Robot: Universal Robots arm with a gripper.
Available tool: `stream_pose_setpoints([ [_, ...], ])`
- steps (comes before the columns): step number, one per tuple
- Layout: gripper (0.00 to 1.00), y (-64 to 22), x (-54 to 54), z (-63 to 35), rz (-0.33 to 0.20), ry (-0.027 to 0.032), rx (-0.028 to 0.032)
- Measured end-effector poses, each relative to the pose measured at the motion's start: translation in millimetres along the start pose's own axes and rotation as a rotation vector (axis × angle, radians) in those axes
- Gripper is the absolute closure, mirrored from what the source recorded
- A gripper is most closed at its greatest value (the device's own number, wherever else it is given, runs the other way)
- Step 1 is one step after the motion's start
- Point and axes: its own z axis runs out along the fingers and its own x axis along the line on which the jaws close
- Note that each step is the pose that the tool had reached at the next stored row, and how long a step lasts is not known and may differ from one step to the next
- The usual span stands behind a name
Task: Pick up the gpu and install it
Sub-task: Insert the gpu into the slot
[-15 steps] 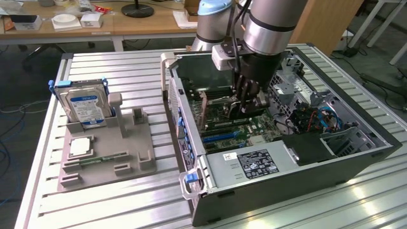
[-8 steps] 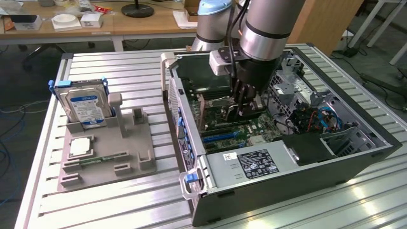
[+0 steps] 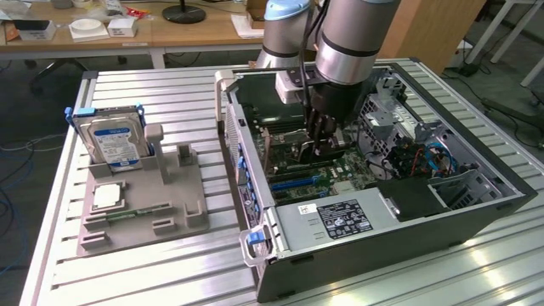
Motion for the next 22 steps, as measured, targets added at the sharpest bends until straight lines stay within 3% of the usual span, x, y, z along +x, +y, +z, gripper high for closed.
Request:
stream_pose_setpoints([
  [6,0.73,4.7,-0.1,2.2,0.0,0.0005,0.0002],
  [22,0.73,8.5,-2.1,24.0,0.0,0.0008,0.0],
])
